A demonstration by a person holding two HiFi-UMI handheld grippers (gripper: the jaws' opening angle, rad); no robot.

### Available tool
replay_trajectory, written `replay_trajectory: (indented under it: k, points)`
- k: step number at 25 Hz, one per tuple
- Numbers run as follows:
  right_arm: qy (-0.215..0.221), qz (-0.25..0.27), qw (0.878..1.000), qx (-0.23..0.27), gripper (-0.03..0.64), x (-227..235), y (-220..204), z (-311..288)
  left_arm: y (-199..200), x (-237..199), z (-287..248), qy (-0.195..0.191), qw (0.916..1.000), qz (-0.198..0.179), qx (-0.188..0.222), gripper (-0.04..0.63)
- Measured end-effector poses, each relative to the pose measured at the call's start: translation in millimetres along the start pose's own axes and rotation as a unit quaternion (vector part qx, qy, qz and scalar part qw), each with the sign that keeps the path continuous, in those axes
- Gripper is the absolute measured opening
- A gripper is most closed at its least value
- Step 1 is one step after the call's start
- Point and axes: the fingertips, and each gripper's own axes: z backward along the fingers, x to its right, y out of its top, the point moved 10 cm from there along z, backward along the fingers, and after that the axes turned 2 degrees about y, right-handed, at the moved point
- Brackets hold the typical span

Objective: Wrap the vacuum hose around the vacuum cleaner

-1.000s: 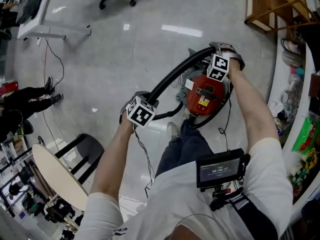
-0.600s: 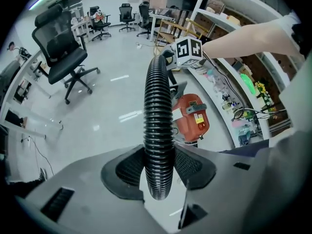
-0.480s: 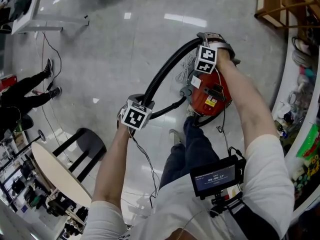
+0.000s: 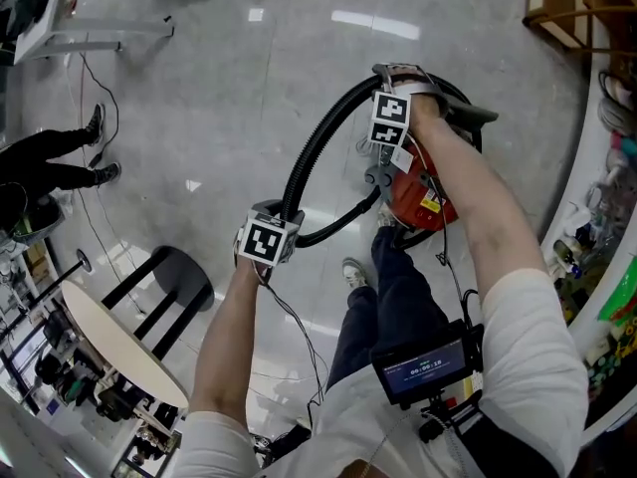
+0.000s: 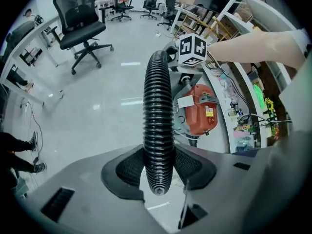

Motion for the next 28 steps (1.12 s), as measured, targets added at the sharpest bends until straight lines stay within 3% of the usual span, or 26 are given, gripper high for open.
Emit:
replay_trajectory:
  k: [12,16,28]
  points:
    - [0.037,0.028,0.999,0.0,0.169,-42.5,30.7,-53.0,-38.8,-18.6,-38.0,-0.009,0.9975,0.06,-0.037,0.167]
    - [0.059,0.029,0.998,-0.005,0.173,-63.0,37.7,-68.3,-61.0,-26.2,-55.7,-0.013,0.9946,0.076,-0.069,0.167]
    - [0.074,0.006,0.997,0.011,0.253,-111.3,55.3,-62.1,-109.1,-26.5,-88.6,-0.032,0.9867,0.106,-0.12,0.167]
